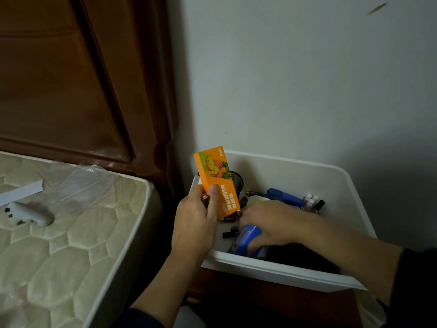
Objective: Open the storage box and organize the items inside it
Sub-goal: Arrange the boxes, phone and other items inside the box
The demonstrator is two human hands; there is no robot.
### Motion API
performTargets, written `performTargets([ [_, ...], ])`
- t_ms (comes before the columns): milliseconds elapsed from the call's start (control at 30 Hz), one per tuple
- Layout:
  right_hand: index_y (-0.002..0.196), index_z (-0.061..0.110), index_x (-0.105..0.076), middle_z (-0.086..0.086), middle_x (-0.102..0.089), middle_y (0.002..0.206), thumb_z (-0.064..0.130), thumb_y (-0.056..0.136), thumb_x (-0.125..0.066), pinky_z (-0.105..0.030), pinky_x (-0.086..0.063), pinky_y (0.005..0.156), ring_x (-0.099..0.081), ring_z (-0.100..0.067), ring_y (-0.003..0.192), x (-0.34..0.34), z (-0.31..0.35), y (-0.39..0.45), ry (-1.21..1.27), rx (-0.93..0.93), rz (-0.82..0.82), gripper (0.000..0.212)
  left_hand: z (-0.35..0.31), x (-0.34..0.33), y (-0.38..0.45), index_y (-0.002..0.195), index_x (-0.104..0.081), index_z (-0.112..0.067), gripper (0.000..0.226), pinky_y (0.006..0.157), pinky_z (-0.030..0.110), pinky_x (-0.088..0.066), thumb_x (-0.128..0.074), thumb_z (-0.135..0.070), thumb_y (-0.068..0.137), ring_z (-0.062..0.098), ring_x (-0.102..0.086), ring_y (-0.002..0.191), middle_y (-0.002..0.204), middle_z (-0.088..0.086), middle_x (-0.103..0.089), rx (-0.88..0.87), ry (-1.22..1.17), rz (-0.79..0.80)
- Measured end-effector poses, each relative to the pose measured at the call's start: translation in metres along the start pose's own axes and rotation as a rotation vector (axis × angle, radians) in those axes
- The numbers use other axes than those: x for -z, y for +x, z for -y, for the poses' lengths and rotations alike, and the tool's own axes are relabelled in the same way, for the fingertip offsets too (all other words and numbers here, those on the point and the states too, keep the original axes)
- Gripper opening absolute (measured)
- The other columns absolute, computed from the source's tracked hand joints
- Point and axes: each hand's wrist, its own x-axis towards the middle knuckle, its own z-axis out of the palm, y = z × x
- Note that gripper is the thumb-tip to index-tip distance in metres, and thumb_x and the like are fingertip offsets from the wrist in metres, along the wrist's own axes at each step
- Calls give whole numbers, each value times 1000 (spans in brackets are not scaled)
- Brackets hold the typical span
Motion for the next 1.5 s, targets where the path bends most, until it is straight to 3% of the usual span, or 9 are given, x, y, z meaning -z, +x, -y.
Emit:
performTargets([
  [167,111,41,-56,16,-65,100,78,85,-58,-32,-53,84,-61,-1,90,-4,-39,-60,244,-221,-86,45,3,-1,0,105,-55,-37,45,70,30,-61,-27,-72,102,6,-71,85,92,-14,-72,-12,86,28],
  [400,116,27,-59,-1,-67,106,63,98,-59,-31,-51,86,-61,-13,91,-22,-70,-92,375,-420,299,40,3,-1,0,104,-55,-37,45,78,43,-60,-26,-72,103,15,-70,92,92,-12,-72,-14,92,41],
  [567,101,12,-69,1,-61,87,56,95,-69,-31,-46,77,-56,-17,82,-5,-62,-73,144,-565,430,44,1,0,-1,108,-57,-34,48,79,43,-60,-27,-71,103,17,-70,94,95,-11,-73,-8,89,60],
  [767,113,19,-70,-3,-66,110,44,96,-65,-41,-57,86,-66,-24,104,17,14,-11,-62,-286,-55,31,0,0,-1,110,-57,-35,47,81,42,-60,-27,-70,103,15,-70,96,96,-13,-73,-11,88,60],
  [867,127,19,-66,-7,-63,123,30,101,-64,-39,-52,90,-60,-27,113,-2,44,26,-100,-174,93,28,0,1,-1,107,-58,-35,45,80,44,-60,-28,-69,104,15,-70,92,92,-12,-73,-15,90,43],
  [1000,137,11,-62,-14,-59,139,20,108,-54,-39,-46,91,-58,-32,124,-20,51,55,-35,-290,250,32,-1,1,-1,104,-55,-40,37,77,44,-60,-30,-67,104,11,-71,88,90,-13,-73,-15,67,26],
  [1133,134,9,-67,-14,-62,138,18,103,-58,-34,-45,85,-60,-28,109,-22,41,50,98,-299,327,33,-3,3,-2,97,-56,-41,41,63,35,-60,-29,-72,102,2,-71,71,80,-14,-73,-25,-3,-6],
  [1367,120,25,-70,6,-71,110,24,92,-78,-37,-59,88,-68,-15,100,-9,14,24,312,-297,-3,29,-1,6,-5,96,-61,-32,47,56,28,-48,-35,-71,101,6,-67,64,79,-15,-72,27,-215,-89],
  [1500,109,31,-71,16,-67,89,25,94,-76,-27,-48,72,-62,2,78,17,-17,16,592,-437,-457,17,-1,6,-4,98,-62,-32,46,56,19,-47,-36,-69,101,5,-69,67,81,-16,-73,52,-238,-112],
])
